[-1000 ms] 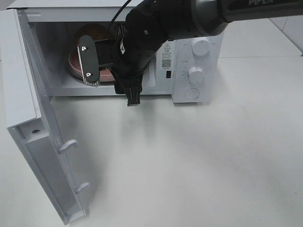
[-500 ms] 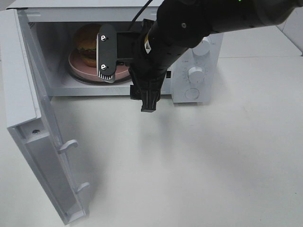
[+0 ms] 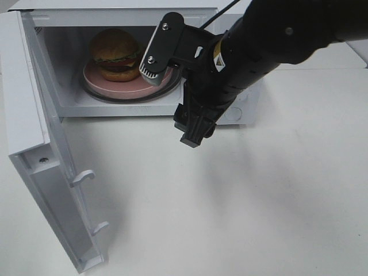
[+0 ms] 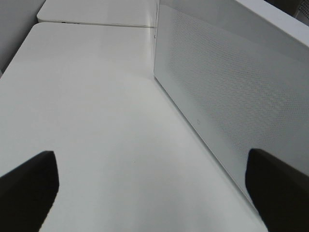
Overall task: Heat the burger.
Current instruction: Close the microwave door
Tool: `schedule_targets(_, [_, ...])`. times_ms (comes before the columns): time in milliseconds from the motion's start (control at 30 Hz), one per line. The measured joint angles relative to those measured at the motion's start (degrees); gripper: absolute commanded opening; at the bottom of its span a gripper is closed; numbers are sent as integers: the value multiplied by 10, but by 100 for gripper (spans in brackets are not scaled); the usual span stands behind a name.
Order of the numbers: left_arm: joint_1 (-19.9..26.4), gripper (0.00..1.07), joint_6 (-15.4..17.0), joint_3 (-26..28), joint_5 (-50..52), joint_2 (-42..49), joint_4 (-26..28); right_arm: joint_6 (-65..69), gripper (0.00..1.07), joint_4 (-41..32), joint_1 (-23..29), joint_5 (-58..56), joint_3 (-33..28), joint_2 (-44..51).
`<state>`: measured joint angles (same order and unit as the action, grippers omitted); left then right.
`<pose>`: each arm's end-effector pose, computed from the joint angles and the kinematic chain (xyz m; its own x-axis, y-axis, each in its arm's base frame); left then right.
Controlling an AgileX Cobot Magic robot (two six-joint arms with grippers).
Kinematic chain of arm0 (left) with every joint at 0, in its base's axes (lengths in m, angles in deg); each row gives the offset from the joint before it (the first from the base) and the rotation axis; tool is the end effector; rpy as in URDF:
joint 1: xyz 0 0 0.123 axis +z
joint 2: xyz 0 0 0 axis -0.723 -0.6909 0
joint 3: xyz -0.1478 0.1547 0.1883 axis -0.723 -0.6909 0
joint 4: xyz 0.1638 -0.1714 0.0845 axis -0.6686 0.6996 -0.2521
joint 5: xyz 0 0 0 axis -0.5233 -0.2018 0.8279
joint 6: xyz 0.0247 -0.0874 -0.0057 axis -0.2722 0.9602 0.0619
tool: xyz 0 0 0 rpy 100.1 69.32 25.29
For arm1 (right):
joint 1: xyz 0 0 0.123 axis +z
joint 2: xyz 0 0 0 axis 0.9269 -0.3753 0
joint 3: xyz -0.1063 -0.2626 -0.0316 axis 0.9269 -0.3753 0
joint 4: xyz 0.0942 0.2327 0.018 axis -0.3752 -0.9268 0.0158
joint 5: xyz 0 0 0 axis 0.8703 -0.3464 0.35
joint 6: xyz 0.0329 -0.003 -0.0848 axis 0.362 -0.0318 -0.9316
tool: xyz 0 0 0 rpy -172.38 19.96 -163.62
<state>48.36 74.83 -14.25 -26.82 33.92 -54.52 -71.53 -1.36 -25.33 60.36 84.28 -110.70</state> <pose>-0.0057 -0.0061 0.2800 -0.4309 -0.0252 -0.9020 0.0184 0.9992 -0.0368 0.2747 0.2371 0.2355 -0.1047 -0.8684 -0.4847 -0.8180 0.3524 -0.4547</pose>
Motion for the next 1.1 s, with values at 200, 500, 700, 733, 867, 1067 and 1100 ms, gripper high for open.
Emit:
schedule_targets(200, [0,98,0,0,0,0,0,69,73,0,0,-11,-45,46])
schedule_targets(500, [0,98,0,0,0,0,0,172,73,-1,0,-81,-102,136])
schedule_targets(700, [0,98,0,0,0,0,0,229,73,-1,0,-156,-136,211])
schedule_targets(733, [0,98,0,0,0,0,0,243,73,-1,0,-183,-144,232])
schedule_targets(867, [0,98,0,0,0,0,0,264,73,-1,0,-226,-152,256])
schedule_targets(1067, [0,98,0,0,0,0,0,277,73,-2,0,-285,-168,300])
schedule_targets(1100, [0,98,0,0,0,0,0,278,73,-3,0,-293,-172,309])
